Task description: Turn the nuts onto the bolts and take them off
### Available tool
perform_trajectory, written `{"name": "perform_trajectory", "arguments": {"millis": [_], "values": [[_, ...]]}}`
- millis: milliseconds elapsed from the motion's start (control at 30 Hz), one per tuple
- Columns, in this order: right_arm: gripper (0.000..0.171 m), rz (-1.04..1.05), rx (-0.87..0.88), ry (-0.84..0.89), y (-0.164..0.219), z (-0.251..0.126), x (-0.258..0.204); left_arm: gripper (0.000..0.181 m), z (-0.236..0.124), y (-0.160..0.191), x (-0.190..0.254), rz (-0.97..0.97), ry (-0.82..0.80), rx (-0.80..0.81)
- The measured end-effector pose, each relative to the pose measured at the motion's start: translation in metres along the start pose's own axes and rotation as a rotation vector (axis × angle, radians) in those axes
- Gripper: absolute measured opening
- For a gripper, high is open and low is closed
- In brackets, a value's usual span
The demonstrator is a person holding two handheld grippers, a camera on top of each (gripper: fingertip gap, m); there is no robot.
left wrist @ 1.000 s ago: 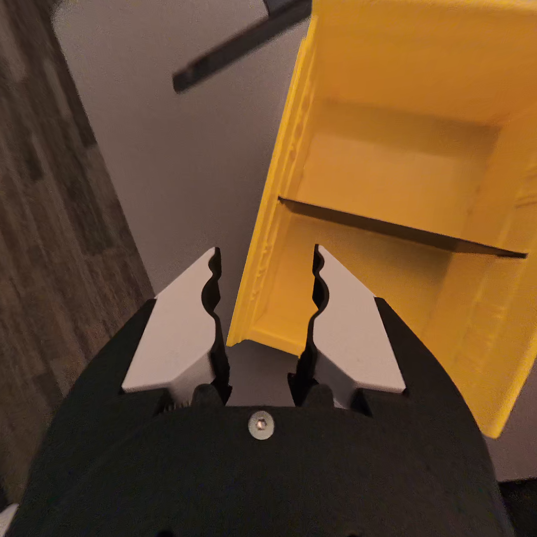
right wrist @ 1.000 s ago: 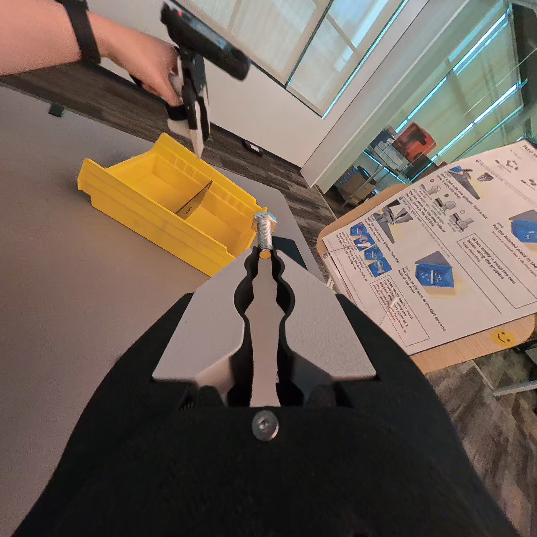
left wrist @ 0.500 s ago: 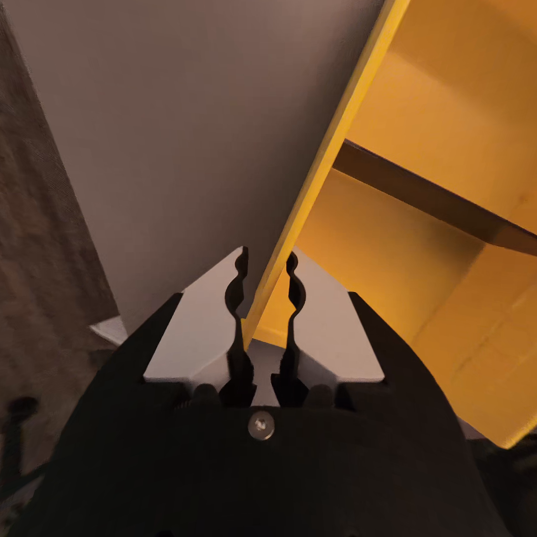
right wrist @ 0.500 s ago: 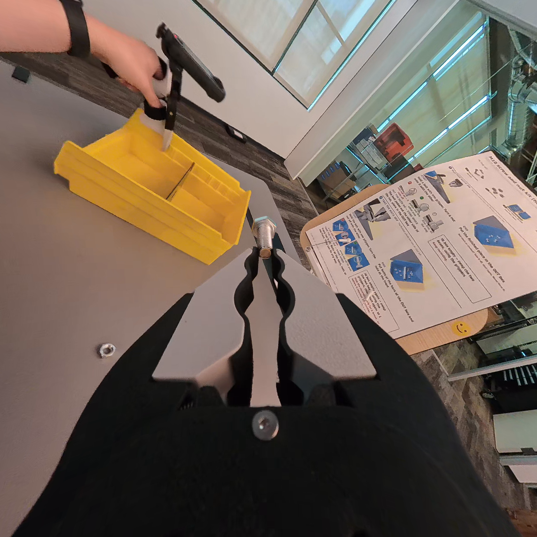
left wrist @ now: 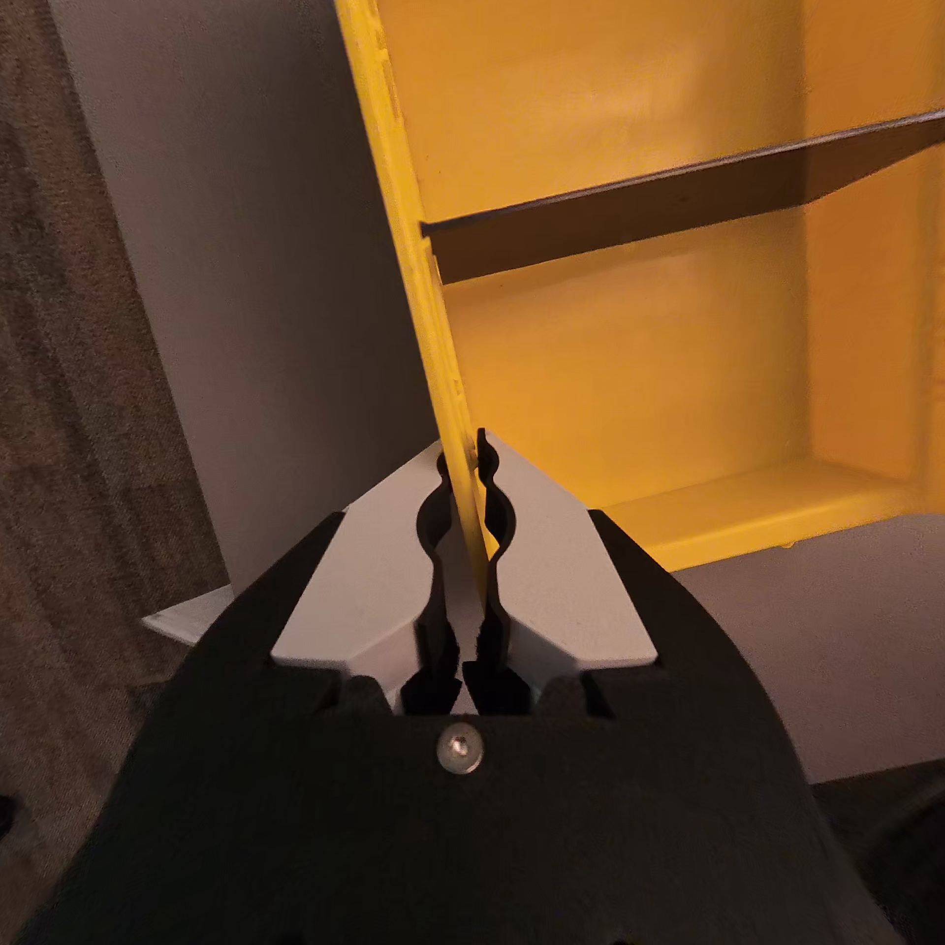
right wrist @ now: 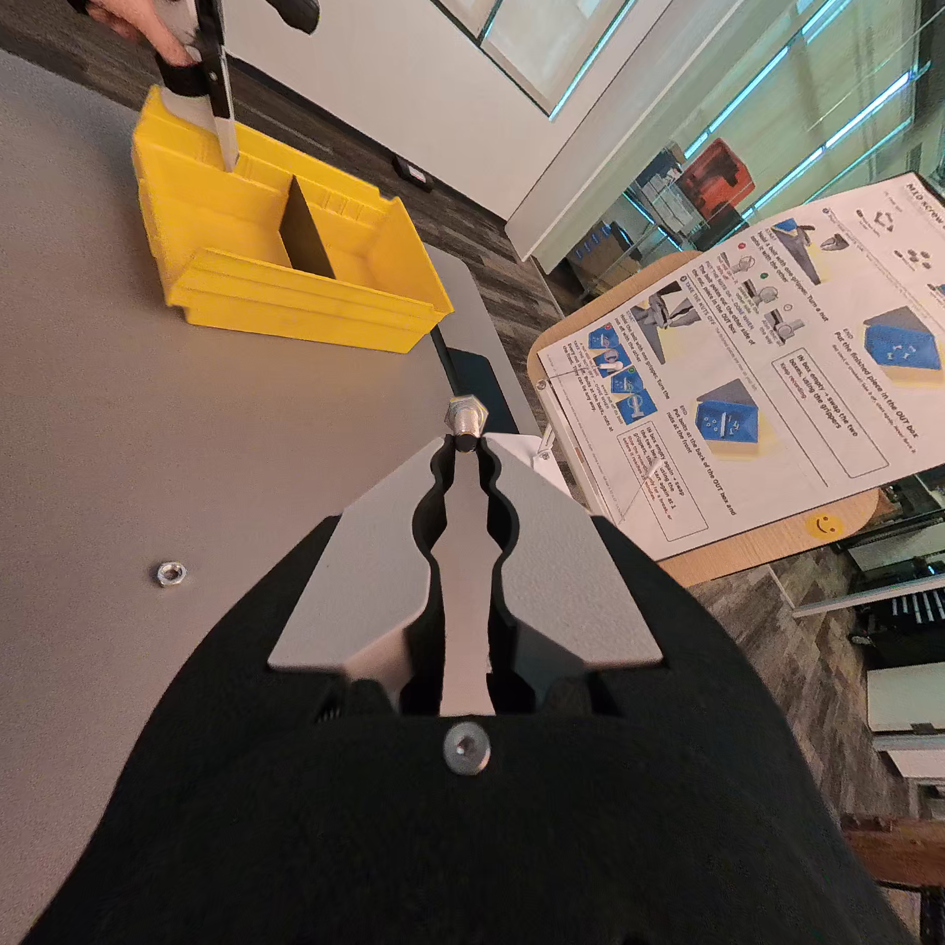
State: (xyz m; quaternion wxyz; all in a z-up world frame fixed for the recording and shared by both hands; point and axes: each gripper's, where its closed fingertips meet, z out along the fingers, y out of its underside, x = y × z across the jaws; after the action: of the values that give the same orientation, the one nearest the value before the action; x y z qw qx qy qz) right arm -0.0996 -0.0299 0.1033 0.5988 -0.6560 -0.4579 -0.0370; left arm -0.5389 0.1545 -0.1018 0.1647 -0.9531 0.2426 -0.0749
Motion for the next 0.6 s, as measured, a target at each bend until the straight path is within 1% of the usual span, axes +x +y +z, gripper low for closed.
{"name": "perform_trajectory", "arguments": {"millis": [133,367,533,567,600], "values": [[0.008,-0.002,-0.021,0.004,0.005,0.001,0.002,0.003,-0.001,0.004,0.004,0.013,0.006,0.017],[0.008,-0.004,-0.069,-0.009,0.018,0.007,0.002,0.003,-0.007,0.021,0.01,0.067,0.013,0.001],[0.008,0.015,-0.078,-0.049,0.023,0.011,-0.002,0.004,-0.008,0.021,0.011,0.082,0.02,0.033],[0.008,0.018,-0.079,-0.06,0.024,0.012,-0.003,0.012,-0.011,0.019,0.008,0.066,0.013,0.051],[0.008,0.023,-0.079,-0.07,0.026,0.012,-0.004,0.028,-0.019,0.012,0.002,0.044,-0.014,0.099]]}}
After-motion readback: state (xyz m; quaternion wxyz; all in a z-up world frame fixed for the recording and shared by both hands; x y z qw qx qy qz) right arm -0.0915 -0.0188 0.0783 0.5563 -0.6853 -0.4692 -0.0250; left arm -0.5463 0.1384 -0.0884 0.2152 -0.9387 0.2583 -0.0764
